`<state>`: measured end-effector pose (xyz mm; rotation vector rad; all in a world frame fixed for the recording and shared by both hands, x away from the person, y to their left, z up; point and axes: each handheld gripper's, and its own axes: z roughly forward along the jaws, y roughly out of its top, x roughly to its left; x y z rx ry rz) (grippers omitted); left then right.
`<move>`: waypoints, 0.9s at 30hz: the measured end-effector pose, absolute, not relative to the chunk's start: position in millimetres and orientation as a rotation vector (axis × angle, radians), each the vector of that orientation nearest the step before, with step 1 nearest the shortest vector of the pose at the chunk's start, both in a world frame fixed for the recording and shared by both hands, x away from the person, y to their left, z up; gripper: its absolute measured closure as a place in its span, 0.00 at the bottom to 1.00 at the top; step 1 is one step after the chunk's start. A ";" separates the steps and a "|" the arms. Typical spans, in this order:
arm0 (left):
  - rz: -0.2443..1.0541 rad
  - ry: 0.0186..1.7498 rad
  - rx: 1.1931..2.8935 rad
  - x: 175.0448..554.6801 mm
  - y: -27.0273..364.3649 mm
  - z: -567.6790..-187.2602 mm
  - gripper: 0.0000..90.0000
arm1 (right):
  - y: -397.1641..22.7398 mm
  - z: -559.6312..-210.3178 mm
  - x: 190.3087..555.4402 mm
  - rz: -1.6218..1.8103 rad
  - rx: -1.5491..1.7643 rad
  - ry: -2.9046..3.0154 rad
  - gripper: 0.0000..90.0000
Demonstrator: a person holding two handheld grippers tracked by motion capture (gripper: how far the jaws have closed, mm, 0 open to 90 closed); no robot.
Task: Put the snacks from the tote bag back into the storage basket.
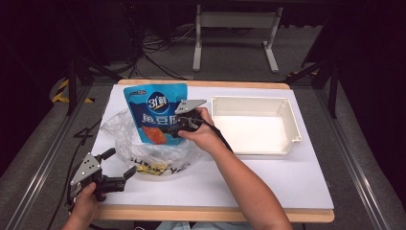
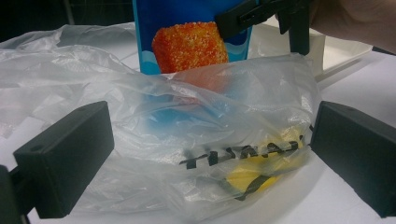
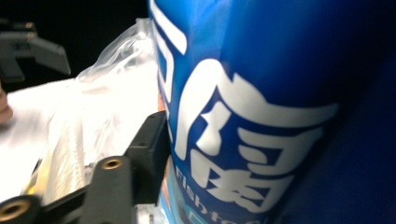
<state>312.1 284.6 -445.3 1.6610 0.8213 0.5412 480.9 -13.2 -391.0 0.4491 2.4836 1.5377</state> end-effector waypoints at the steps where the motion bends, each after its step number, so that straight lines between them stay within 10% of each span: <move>1: 0.541 0.823 1.660 312.1 284.5 -445.3 0.00 | -13.0 -390.7 480.1 1.527 0.432 2.486 0.53; 27: 0.540 0.827 1.661 311.7 285.5 -444.9 0.00 | -10.8 -381.3 478.7 1.502 0.447 2.492 0.61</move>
